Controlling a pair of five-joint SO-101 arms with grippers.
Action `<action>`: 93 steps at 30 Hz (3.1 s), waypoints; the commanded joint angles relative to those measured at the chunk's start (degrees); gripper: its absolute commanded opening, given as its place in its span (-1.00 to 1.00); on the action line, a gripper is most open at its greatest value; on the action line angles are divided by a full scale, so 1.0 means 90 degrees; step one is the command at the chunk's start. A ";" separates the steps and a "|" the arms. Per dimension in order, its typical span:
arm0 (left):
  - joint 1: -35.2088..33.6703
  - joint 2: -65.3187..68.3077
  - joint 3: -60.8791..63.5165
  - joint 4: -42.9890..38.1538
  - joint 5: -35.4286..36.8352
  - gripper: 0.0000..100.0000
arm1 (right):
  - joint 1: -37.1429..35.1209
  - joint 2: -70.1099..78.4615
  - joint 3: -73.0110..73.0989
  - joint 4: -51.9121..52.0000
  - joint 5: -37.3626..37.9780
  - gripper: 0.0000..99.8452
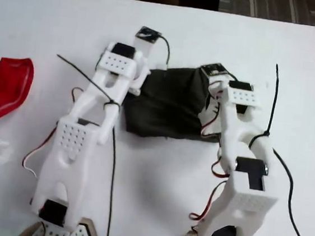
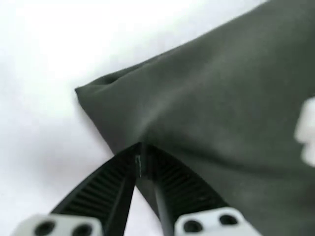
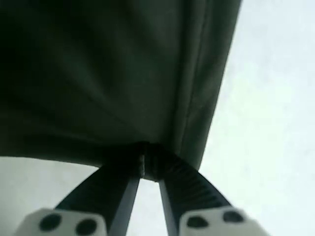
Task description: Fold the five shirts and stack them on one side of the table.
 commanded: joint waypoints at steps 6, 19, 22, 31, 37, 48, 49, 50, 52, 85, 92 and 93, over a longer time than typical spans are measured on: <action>-0.0215 -0.0078 -0.0933 0.0781 0.0059 -0.95 | -0.0132 -0.2095 -0.0234 -0.0337 0.0000 -0.96; -0.0215 0.0332 -0.2056 0.1162 0.0059 -0.95 | -0.0747 0.0640 -0.3204 -0.0864 -0.0723 -0.96; -0.0215 0.0674 -0.2056 0.1065 0.0049 -0.95 | -0.0708 0.1636 -0.4425 -0.0503 -0.0762 -0.96; -0.0264 0.1065 -0.2066 0.0938 0.0059 -0.95 | -0.0542 0.4020 -0.7648 0.0571 -0.0752 -0.96; -0.0342 0.1074 -0.2066 0.0967 0.0059 -0.95 | -0.0034 0.4879 -0.9153 0.1324 -0.0713 -0.96; -0.0244 0.1055 -0.2935 0.1651 0.0078 -0.95 | -0.0122 0.5143 -1.0608 0.2252 -0.0488 -0.96; -0.0244 0.1055 -0.3277 0.1915 0.0078 -0.95 | -0.0132 0.5143 -1.0774 0.2369 -0.0488 -0.96; -0.0254 0.1055 -0.3648 0.2178 0.0078 -0.95 | -0.0161 0.5143 -1.0969 0.2496 -0.0488 -0.96; -0.0293 0.1035 -0.4068 0.2344 0.0039 -0.95 | -0.0161 0.5162 -1.1341 0.2720 -0.0488 -0.96; 0.0821 -0.6281 0.7780 -0.2129 0.0029 -0.95 | -0.0698 0.5924 -1.1565 0.2965 -0.0821 -0.96; 0.0821 -0.6281 0.8581 -0.3038 0.0020 -0.95 | -0.0689 0.6081 -1.1565 0.2945 -0.0811 -0.96; 0.0791 -0.6310 0.8620 -0.3048 0.0020 -0.95 | -0.0689 0.6081 -1.1565 0.2945 -0.0811 -0.96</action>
